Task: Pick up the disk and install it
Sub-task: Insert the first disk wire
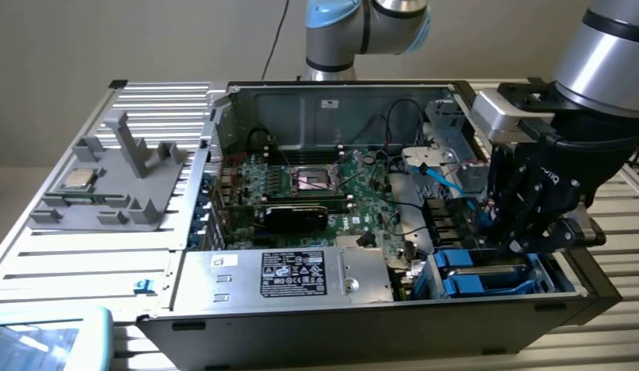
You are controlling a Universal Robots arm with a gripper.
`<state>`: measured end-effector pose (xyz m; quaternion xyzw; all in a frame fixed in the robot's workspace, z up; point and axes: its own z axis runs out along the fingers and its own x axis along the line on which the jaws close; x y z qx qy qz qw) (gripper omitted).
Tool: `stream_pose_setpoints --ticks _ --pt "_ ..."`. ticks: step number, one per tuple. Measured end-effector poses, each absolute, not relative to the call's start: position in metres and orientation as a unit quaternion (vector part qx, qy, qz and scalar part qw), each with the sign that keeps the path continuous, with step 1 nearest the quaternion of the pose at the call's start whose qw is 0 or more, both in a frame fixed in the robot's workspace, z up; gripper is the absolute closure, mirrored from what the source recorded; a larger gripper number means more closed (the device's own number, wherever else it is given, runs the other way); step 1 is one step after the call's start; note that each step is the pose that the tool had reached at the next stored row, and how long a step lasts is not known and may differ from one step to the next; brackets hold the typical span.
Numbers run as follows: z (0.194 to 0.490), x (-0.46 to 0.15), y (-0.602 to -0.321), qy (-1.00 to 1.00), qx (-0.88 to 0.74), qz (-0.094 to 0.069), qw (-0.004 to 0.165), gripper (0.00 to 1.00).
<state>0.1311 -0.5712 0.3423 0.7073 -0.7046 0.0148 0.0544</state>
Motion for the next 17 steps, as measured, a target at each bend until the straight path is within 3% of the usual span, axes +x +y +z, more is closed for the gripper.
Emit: stream_pose_setpoints --ticks 17 --pt "0.392 0.135 -0.562 -0.704 0.706 0.035 0.074 0.69"
